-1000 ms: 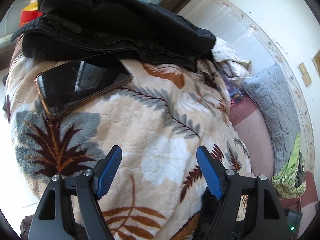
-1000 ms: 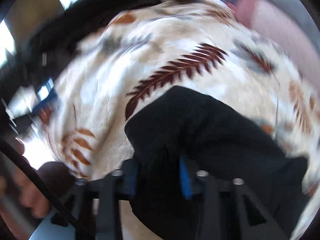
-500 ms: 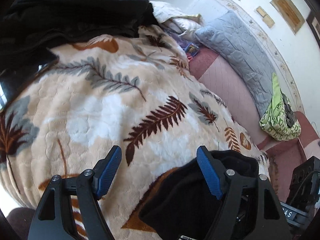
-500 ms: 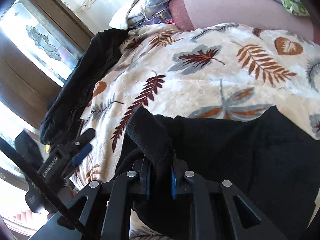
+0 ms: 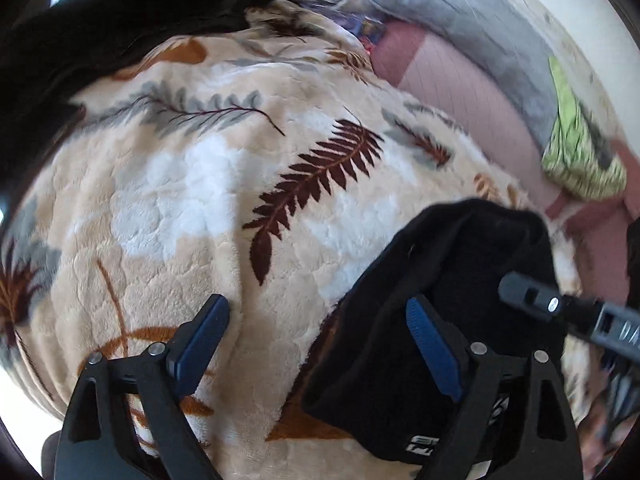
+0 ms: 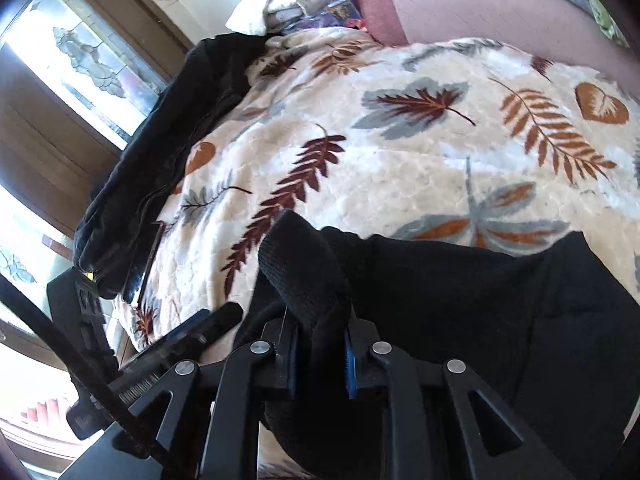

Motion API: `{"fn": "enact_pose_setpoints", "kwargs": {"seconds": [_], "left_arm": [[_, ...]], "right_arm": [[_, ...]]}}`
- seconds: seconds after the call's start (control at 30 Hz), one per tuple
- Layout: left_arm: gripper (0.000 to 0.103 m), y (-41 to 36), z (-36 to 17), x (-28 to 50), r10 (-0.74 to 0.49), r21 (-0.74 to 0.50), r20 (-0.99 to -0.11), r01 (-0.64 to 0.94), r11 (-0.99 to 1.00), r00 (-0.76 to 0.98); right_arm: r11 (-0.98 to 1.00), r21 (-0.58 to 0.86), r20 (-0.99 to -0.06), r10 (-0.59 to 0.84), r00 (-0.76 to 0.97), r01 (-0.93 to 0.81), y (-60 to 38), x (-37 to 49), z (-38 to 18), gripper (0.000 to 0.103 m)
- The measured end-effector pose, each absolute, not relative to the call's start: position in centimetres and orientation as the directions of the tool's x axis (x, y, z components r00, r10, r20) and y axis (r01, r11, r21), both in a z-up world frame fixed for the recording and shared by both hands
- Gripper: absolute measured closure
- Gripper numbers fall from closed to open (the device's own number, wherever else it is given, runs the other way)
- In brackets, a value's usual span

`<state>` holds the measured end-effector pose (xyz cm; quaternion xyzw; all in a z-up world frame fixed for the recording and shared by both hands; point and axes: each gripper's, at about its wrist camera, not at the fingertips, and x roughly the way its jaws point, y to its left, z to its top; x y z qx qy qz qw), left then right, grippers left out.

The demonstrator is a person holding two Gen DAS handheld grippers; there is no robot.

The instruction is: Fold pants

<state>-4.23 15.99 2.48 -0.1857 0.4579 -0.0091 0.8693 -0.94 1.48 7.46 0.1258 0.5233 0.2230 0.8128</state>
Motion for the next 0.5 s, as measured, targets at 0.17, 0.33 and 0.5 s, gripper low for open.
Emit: {"fn": "enact_pose_setpoints", "kwargs": {"seconds": [0.17, 0.33, 0.5], "left_arm": [[0.098, 15.0, 1.9, -4.0, -0.295, -0.389, -0.795, -0.071, 0.919, 0.53], [0.096, 16.2, 1.3, -4.3, -0.351, -0.466, -0.777, -0.102, 0.879, 0.522], [0.096, 16.5, 1.4, -4.8, -0.438, -0.558, -0.724, -0.079, 0.826, 0.533]], "right_arm": [[0.837, 0.511, -0.778, 0.547, 0.308, -0.195, 0.6, 0.2, 6.9, 0.08], [0.844, 0.502, -0.798, 0.537, 0.274, -0.19, 2.0, 1.2, 6.8, 0.025], [0.884, 0.396, -0.863, 0.45, 0.228, -0.247, 5.7, 3.0, 6.9, 0.019]]}}
